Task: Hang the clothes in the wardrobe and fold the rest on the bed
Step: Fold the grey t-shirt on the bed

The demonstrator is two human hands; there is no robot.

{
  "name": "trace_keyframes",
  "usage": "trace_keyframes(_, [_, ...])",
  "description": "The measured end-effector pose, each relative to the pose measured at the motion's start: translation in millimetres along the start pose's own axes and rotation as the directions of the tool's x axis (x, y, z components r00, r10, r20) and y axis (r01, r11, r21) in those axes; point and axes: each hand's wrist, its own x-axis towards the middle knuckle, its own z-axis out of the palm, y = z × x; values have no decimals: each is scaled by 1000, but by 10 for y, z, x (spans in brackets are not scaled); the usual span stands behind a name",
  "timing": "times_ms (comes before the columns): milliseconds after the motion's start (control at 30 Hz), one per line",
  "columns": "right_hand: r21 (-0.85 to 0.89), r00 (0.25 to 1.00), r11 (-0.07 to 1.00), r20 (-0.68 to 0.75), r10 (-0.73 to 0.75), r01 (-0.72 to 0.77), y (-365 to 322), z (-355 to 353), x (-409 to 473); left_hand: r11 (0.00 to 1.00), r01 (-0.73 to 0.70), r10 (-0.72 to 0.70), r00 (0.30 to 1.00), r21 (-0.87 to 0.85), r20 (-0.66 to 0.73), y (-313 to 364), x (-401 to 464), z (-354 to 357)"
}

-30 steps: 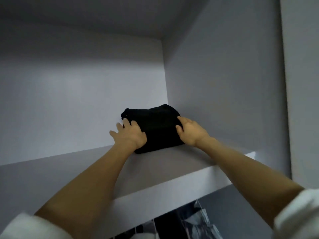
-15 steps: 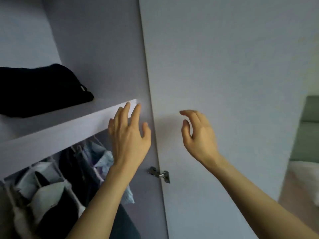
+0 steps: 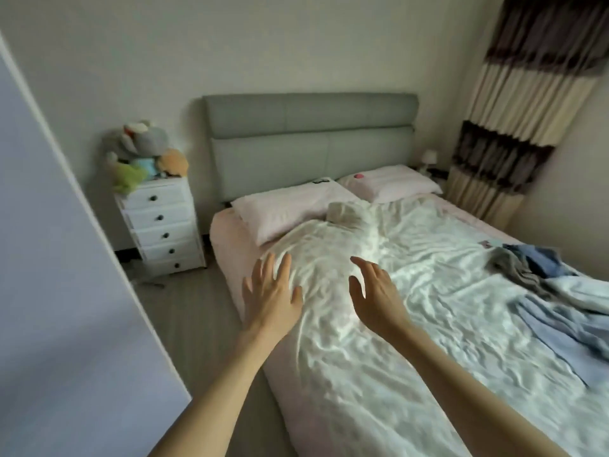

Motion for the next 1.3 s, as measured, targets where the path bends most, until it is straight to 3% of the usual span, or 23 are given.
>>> trace_keyframes(133, [-127, 956, 948, -39, 291, -293, 905, -587, -465, 985, -170, 172, 955, -30, 241, 895, 138, 714])
trace_keyframes(267, [-178, 842, 825, -174, 510, -536, 1485, -1143, -1017, 896, -427, 441, 821, -123, 363, 1823, 182, 1098])
trace_keyframes(400, [-158, 645, 637, -356, 676, -755, 1769, -1544, -1679, 729, -651, 672, 621, -213, 403, 2615, 30, 1444])
trace_keyframes(467, [-134, 580, 576, -372, 725, -806, 1819, -1643, -1936, 669, -703, 729, 561, -240, 392, 2869, -111, 1540])
trace_keyframes(533, [-96, 446, 456, -453, 772, -885, 1882, -1829, -2390, 560, -760, 814, 429, -331, 392, 3308, -436, 1739])
trace_keyframes(667, [-25, 253, 283, -525, 812, -959, 1856, -2054, -3082, 379, -789, 905, 208, -483, 372, 3777, -1116, 1882])
trace_keyframes(733, [42, 106, 155, -557, 824, -987, 1784, -2156, -3465, 269, -789, 934, 74, -553, 349, 3989, -1504, 1960])
trace_keyframes(833, [103, -18, 51, -577, 817, -993, 1755, -2333, -3910, 177, -774, 958, -6, -608, 287, 4262, -1919, 1992])
trace_keyframes(1000, [170, -98, 5, -589, 802, -985, 1970, -2764, -4488, 79, -768, 973, -79, -635, 216, 4790, -2513, 2151])
trace_keyframes(1133, [216, -95, 40, -580, 809, -976, 2364, -3162, -5001, 47, -782, 973, -106, -621, 207, 5242, -2942, 2355])
trace_keyframes(1267, [185, -43, 71, -549, 834, -980, 3028, -3771, -5677, 109, -826, 972, -28, -553, 233, 5994, -3434, 2654])
trace_keyframes(1300, [146, 1, 89, -518, 855, -985, 3254, -3980, -5896, 165, -823, 966, 25, -543, 256, 6239, -3624, 2734])
